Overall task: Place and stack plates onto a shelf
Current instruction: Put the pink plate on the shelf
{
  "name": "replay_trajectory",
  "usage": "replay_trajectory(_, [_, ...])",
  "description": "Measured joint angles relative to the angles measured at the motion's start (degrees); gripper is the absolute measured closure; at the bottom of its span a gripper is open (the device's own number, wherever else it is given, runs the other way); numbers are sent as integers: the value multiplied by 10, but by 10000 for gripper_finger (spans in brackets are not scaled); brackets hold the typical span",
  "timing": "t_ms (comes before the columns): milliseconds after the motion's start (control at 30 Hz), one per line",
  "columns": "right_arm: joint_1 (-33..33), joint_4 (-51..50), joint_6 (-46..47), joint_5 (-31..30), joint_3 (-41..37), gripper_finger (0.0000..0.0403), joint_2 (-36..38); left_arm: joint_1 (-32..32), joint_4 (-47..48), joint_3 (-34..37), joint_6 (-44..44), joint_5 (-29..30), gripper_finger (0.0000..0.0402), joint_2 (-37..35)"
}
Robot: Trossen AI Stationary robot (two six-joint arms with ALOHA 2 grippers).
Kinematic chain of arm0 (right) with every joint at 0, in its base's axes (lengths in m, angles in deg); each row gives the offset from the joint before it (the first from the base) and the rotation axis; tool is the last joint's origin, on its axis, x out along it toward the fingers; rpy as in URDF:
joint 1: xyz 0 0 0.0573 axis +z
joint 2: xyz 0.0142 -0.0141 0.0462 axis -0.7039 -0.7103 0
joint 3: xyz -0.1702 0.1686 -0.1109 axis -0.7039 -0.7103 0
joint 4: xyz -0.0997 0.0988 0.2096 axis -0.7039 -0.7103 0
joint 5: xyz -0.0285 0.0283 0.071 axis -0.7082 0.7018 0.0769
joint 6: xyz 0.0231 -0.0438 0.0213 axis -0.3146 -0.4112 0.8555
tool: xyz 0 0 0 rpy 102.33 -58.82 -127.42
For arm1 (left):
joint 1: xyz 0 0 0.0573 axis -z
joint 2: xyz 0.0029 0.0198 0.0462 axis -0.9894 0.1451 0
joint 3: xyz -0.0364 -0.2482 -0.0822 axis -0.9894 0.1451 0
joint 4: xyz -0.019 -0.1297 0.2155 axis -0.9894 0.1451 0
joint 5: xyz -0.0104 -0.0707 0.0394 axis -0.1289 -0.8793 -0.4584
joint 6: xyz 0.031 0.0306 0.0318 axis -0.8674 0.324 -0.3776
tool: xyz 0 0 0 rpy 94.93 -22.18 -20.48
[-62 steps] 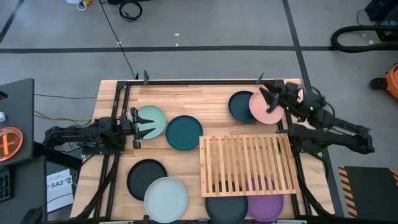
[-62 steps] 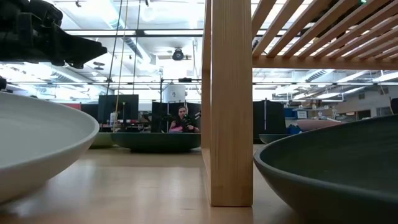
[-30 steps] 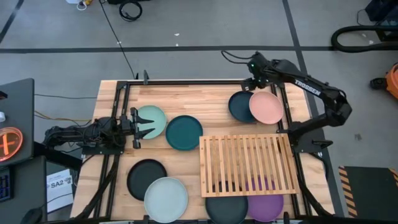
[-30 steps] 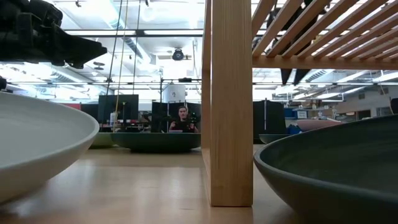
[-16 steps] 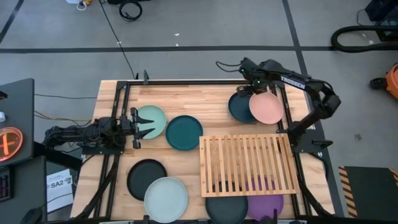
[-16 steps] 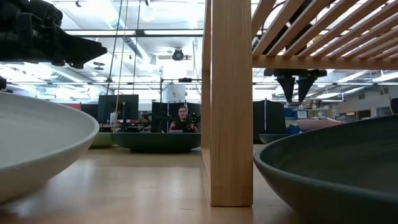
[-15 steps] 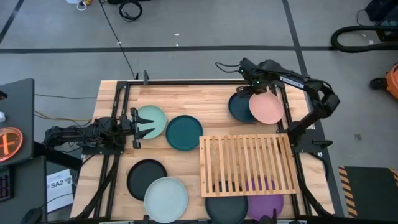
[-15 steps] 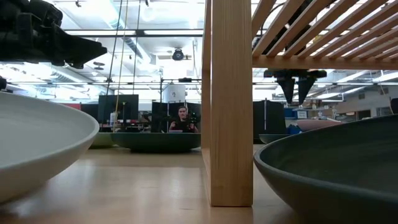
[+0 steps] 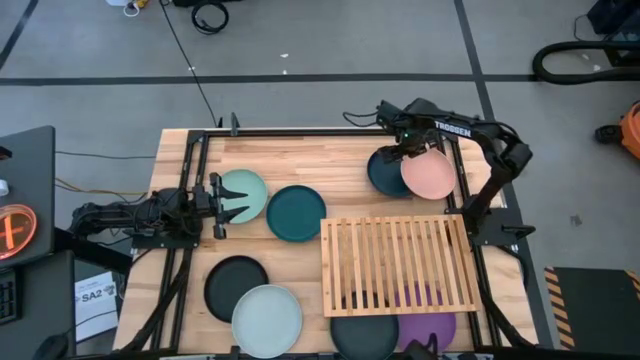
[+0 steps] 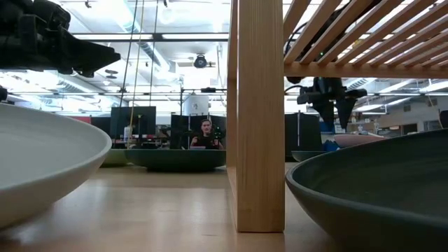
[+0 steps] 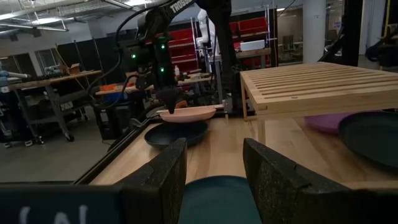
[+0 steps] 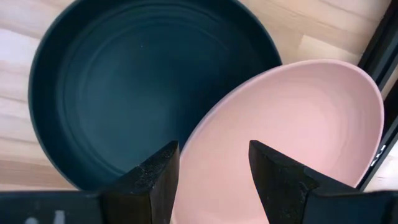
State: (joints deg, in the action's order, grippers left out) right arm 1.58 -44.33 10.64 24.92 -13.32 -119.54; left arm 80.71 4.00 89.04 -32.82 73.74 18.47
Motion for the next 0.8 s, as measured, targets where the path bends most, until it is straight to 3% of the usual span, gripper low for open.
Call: replay_trajectory(800, [7,3,13,-3,0,204,-46,0,0,0,0,0,237,0])
